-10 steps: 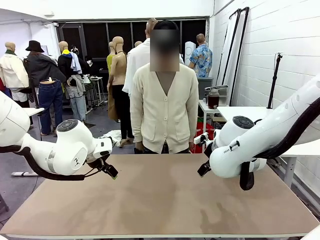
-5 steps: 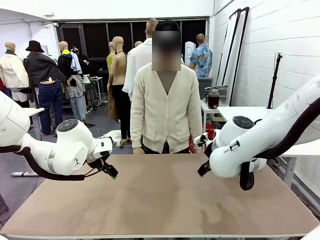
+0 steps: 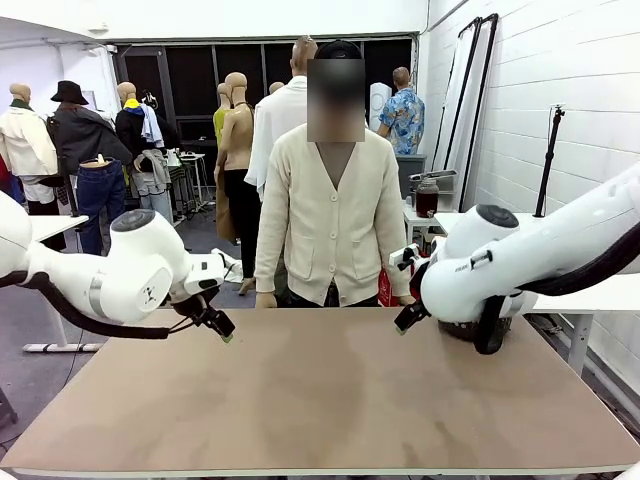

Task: Fold the training pants.
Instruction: Grab both ends of the Training pants handed by a person.

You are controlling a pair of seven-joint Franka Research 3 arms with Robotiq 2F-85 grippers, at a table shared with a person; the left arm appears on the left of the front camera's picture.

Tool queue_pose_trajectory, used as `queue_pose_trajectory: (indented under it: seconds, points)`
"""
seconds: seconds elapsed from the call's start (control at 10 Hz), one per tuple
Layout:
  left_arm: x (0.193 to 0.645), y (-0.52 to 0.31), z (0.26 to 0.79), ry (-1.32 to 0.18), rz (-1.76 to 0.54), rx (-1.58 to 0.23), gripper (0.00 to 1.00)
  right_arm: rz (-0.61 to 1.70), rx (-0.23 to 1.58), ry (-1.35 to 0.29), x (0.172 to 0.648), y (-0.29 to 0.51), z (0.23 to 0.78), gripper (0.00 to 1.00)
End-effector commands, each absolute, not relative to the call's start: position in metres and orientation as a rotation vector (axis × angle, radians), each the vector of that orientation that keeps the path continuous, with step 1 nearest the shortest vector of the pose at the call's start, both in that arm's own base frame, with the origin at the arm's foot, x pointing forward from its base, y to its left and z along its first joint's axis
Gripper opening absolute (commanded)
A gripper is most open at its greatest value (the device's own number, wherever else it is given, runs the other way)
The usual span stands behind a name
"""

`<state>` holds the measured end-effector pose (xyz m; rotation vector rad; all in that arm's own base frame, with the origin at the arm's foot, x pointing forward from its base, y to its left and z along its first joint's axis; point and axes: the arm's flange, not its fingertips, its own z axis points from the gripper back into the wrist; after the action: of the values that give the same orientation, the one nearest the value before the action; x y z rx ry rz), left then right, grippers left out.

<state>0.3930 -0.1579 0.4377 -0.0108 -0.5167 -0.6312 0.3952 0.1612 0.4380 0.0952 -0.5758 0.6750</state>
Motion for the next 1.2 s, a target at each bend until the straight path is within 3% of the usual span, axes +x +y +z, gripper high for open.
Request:
queue_pose_trajectory:
  seconds: [0.0,0.4,1.1]
  points:
    - [0.388,-0.158,0.472,-0.508,-0.623,-0.001,1.0,0.737,0.125,-0.571,0.396,0.145,0.468,1.0]
    - [0.365,-0.151,0.526,-0.618,-0.627,-0.017,1.0,0.816,0.167,-0.669,0.379,0.137,0.521,1.0]
    - [0.348,-0.125,0.526,-0.739,-0.647,-0.041,1.0,0.85,0.222,-0.804,0.367,0.133,0.536,1.0]
